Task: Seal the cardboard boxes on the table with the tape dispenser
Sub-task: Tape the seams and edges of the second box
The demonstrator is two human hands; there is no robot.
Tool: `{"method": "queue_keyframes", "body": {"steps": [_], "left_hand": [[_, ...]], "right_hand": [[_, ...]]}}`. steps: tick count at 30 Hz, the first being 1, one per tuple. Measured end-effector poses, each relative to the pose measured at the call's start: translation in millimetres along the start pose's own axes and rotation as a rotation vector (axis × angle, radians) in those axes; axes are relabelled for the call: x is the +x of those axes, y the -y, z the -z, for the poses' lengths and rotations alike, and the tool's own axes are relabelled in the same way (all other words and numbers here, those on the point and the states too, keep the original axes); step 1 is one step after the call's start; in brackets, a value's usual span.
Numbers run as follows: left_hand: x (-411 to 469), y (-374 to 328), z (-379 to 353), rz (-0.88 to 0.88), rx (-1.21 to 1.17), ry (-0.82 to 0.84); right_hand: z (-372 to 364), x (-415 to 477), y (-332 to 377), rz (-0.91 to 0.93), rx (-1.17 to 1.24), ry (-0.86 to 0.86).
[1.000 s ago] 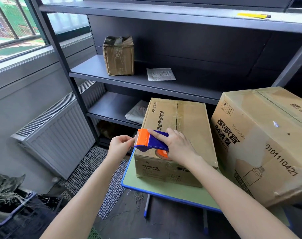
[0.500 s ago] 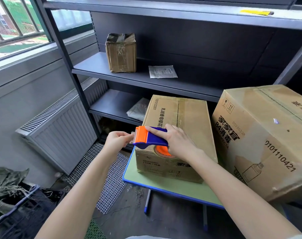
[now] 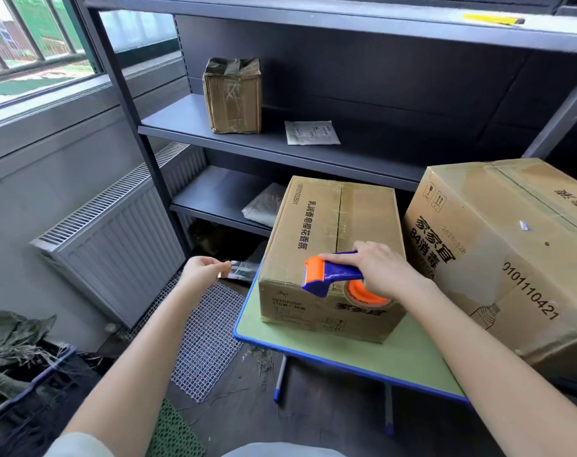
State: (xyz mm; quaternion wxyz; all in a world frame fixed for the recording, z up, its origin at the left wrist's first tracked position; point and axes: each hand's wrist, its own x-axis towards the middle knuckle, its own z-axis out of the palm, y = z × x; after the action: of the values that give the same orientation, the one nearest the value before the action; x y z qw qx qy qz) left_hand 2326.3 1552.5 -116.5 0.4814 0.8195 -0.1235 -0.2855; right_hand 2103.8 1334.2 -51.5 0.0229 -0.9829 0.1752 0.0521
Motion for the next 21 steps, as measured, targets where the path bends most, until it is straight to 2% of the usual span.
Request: {"method": "queue_keyframes", "body": {"steps": [4, 10, 21], "left_hand": [[2, 4, -22, 0.004, -0.043, -0.084], [8, 11, -26, -0.097, -0.058, -0.171], [10, 28, -48, -0.035, -0.048, -0.149]], "right_hand": [[2, -5, -2, -0.028, -0.014, -0.015], [-1, -4, 1, -0.039, 0.005, -0.012], [-2, -5, -1, -0.038, -0.017, 0.015]]}}
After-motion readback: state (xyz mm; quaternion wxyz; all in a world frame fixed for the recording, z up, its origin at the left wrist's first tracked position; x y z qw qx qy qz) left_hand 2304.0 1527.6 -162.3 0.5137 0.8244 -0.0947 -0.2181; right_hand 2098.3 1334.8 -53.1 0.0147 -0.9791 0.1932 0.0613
